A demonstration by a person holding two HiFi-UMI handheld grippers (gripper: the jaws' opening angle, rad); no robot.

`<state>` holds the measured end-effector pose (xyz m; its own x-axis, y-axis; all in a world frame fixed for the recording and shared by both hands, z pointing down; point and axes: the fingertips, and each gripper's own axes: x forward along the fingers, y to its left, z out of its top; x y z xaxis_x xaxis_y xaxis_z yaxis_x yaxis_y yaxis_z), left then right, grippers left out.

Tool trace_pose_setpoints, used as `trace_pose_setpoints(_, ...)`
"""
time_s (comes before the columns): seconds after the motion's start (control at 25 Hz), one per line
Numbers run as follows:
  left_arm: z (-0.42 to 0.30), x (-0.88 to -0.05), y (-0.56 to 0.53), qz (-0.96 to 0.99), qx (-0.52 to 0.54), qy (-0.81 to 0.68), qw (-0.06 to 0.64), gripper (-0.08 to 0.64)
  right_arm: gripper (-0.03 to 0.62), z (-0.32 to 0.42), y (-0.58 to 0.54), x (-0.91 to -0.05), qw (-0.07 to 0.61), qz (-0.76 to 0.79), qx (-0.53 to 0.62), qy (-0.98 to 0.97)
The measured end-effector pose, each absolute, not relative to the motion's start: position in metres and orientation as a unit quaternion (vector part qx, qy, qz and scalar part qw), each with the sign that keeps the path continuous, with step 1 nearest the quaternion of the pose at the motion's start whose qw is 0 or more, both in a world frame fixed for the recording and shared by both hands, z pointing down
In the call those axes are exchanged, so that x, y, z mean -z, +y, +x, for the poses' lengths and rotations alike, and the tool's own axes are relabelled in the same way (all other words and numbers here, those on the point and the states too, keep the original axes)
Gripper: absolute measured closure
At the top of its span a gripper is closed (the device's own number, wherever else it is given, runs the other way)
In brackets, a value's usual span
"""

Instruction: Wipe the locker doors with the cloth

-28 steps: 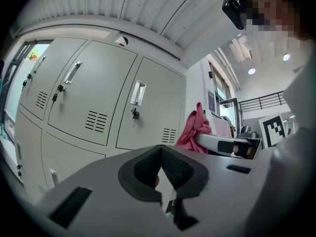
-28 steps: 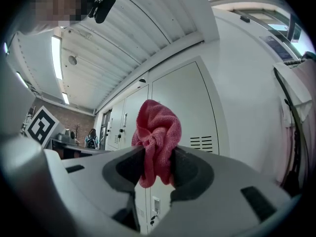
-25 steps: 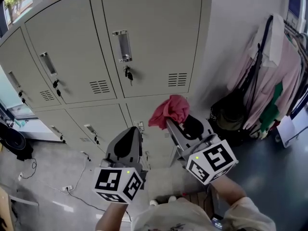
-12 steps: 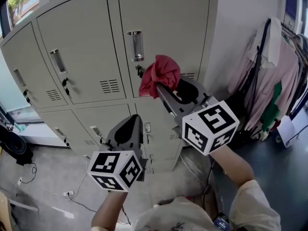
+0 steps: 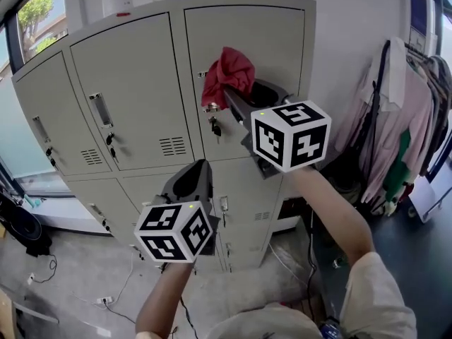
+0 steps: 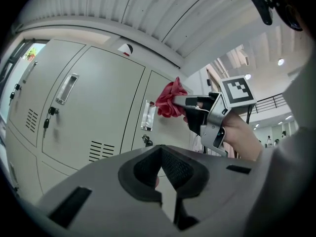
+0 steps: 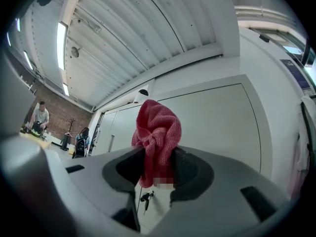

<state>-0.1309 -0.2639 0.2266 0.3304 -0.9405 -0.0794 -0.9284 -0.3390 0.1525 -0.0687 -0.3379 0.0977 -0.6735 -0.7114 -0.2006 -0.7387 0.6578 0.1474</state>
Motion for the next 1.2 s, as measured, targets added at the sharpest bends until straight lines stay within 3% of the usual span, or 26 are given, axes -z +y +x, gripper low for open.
trace_pose_setpoints(1.2,-0.135,-0.176,-0.292,0.823,0.071,-0.561,0.054,0.557,0.445,-0.122,-0.379,0.002,0.029,-0.452,-0.122,0.883)
